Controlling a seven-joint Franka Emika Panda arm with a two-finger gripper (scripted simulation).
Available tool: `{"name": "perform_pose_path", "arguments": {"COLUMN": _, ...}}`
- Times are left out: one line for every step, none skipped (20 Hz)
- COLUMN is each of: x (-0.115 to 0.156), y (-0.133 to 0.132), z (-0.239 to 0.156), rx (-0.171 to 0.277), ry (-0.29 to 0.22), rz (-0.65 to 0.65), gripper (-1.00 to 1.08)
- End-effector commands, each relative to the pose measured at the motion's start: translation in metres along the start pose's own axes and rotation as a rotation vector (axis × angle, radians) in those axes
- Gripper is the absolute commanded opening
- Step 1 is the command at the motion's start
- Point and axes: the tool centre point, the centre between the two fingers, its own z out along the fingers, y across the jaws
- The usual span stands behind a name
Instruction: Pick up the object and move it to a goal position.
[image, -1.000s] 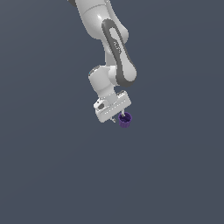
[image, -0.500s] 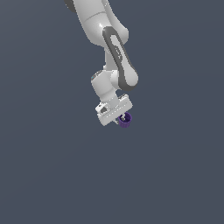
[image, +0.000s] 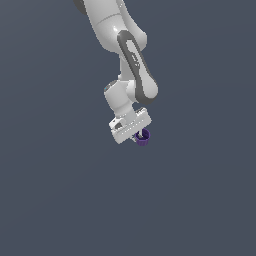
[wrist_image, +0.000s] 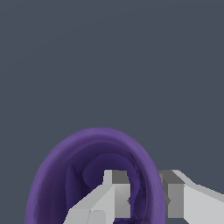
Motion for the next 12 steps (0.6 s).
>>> {"name": "perform_pose_path", "arguments": {"x": 0.0, "y": 0.0, "z": 0.0, "rx": 0.0, "ry": 0.0, "rz": 0.0, "gripper": -1.0}}
{"name": "perform_pose_path", "arguments": {"x": 0.0, "y": 0.001, "z": -0.001, "rx": 0.0, "ry": 0.0, "rz": 0.0, "gripper": -1.0}}
{"name": "perform_pose_path", "arguments": {"x": -0.001, "y": 0.002, "z": -0.002, "rx": 0.0, "ry": 0.0, "rz": 0.0, "gripper": -1.0}}
{"name": "perform_pose_path", "arguments": {"x": -0.001, "y": 0.003, "z": -0.004, "rx": 0.0, "ry": 0.0, "rz": 0.0, "gripper": -1.0}}
{"name": "perform_pose_path", "arguments": {"x": -0.002, "y": 0.005, "z": -0.006, "rx": 0.0, "ry": 0.0, "rz": 0.0, "gripper": -1.0}}
{"name": "perform_pose_path", "arguments": {"x": -0.003, "y": 0.007, "z": -0.008, "rx": 0.0, "ry": 0.0, "rz": 0.0, "gripper": -1.0}}
{"name": "perform_pose_path", "arguments": {"x": -0.004, "y": 0.01, "z": -0.011, "rx": 0.0, "ry": 0.0, "rz": 0.0, "gripper": -1.0}}
{"name": "perform_pose_path", "arguments": {"x": -0.005, "y": 0.013, "z": -0.015, "rx": 0.0, "ry": 0.0, "rz": 0.0, "gripper": -1.0}}
{"name": "perform_pose_path", "arguments": {"x": -0.006, "y": 0.017, "z": -0.018, "rx": 0.0, "ry": 0.0, "rz": 0.0, "gripper": -1.0}}
{"name": "perform_pose_path", "arguments": {"x": -0.007, "y": 0.021, "z": -0.023, "rx": 0.0, "ry": 0.0, "rz": 0.0, "gripper": -1.0}}
{"name": "perform_pose_path", "arguments": {"x": -0.009, "y": 0.025, "z": -0.027, "rx": 0.0, "ry": -0.001, "rz": 0.001, "gripper": -1.0}}
{"name": "perform_pose_path", "arguments": {"x": -0.011, "y": 0.029, "z": -0.032, "rx": 0.0, "ry": -0.001, "rz": 0.001, "gripper": -1.0}}
